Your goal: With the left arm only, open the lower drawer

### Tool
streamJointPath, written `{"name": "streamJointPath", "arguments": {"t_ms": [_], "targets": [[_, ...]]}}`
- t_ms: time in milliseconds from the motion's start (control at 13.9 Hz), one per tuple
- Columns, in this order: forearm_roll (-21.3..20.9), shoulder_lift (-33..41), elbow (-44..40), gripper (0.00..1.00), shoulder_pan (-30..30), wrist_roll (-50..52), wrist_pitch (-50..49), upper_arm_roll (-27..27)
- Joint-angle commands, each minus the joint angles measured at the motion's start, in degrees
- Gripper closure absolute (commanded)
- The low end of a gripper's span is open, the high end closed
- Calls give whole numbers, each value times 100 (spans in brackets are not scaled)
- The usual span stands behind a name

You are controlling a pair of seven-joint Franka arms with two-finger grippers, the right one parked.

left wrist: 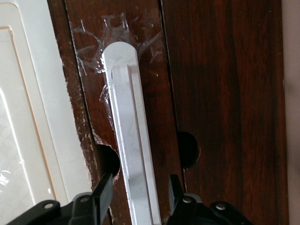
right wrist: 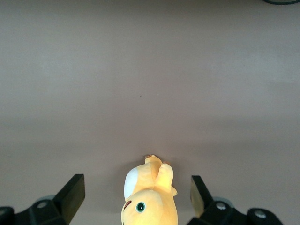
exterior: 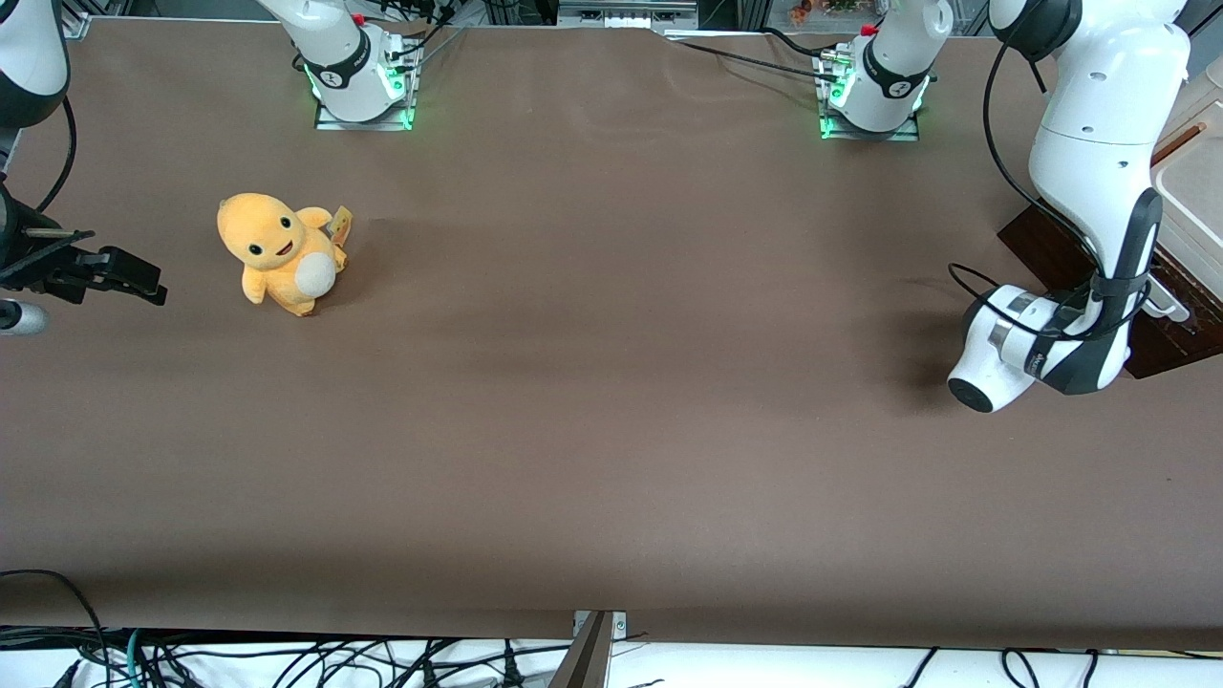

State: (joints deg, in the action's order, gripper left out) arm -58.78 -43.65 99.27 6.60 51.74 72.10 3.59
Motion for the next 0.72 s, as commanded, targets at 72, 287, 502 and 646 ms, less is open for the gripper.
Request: {"name": "streamJointPath", "arguments": {"t_ms": [72,287,502,646], "targets": [[-230,-4,67,47,113,56,58,54],[-230,-4,58,60,104,56,76,54],[-239,5,-4,69,78,56,76,54],[-239,5,-4,77,60,65,67,54]]}}
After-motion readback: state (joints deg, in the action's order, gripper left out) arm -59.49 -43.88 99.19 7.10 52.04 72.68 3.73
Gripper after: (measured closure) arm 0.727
